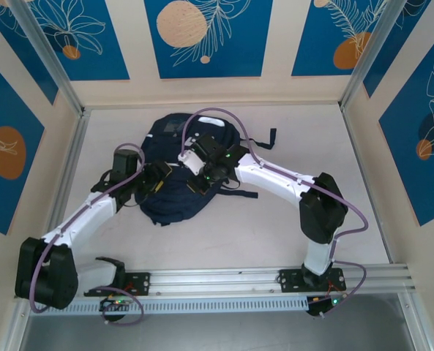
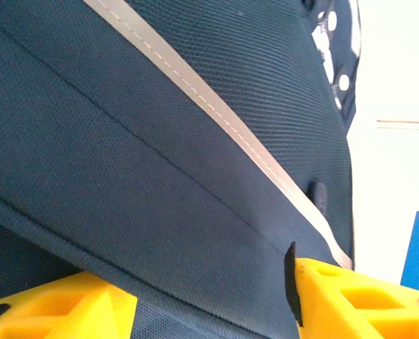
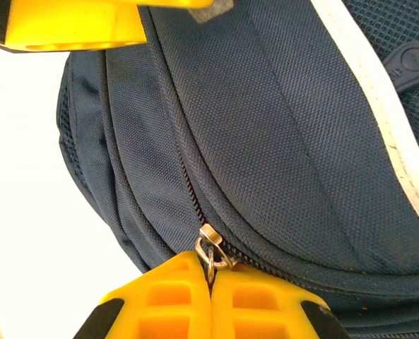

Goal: Pack books, pencil case, and school supplies into a backpack

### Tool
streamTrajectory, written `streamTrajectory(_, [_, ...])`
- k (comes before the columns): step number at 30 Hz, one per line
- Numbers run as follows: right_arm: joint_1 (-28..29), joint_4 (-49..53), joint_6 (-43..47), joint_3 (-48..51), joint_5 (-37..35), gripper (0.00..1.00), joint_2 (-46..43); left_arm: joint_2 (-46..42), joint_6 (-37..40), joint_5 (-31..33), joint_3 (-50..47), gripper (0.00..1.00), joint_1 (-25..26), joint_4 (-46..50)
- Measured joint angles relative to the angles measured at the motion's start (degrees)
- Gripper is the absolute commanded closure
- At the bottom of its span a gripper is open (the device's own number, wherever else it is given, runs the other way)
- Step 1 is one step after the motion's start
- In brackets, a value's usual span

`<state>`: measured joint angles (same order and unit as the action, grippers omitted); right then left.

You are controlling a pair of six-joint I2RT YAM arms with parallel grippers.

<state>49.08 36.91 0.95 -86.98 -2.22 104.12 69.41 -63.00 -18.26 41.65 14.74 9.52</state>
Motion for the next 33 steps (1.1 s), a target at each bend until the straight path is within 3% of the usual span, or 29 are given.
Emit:
streamTrajectory(3, [0.3, 0.0, -1.1, 0.0, -1.0, 1.00, 0.2, 1.8, -0.5, 0.5, 0.0, 0.66, 0.0, 0.4])
streamTrajectory(5, [0.5, 0.1, -1.5, 0.0, -1.9, 1.00, 0.2, 2.4, -0.6, 1.0, 0.0, 0.83, 0.0, 1.0])
streamTrajectory(6, [0.6, 0.1, -1.7, 0.0, -2.4, 1.00, 0.2, 2.5, -0.7, 1.2, 0.0, 0.96, 0.0, 1.2])
streamTrajectory(7, [0.7, 0.1, -1.9, 0.2, -2.7, 1.00, 0.2, 2.7, -0.4, 1.4, 0.2, 1.00, 0.0, 1.4])
streamTrajectory(14, [-0.6, -1.8, -0.9, 4.8, -3.8, 1.00, -1.0, 3.1, 3.1, 1.9, 0.8, 1.00, 0.2, 2.8])
streamTrajectory(20, [-6.4, -1.9, 0.2, 6.2, -3.5, 1.00, -2.8, 3.1, 6.1, 1.6, 0.9, 1.00, 0.2, 2.8])
streamTrajectory(31, [-11.8, 3.0, -5.8, -0.5, -6.8, 1.00, 2.3, 7.0, 13.4, -3.2, 4.1, 1.00, 1.3, 2.3])
streamTrajectory(32, [-12.4, 3.3, -6.3, -0.8, -6.8, 0.98, 2.6, 7.7, 14.0, -3.7, 4.9, 1.00, 1.6, 2.2])
streamTrajectory(33, [-13.2, 3.3, -6.8, -0.8, -6.5, 0.89, 2.6, 8.4, 14.8, -4.3, 5.8, 0.90, 1.7, 2.2])
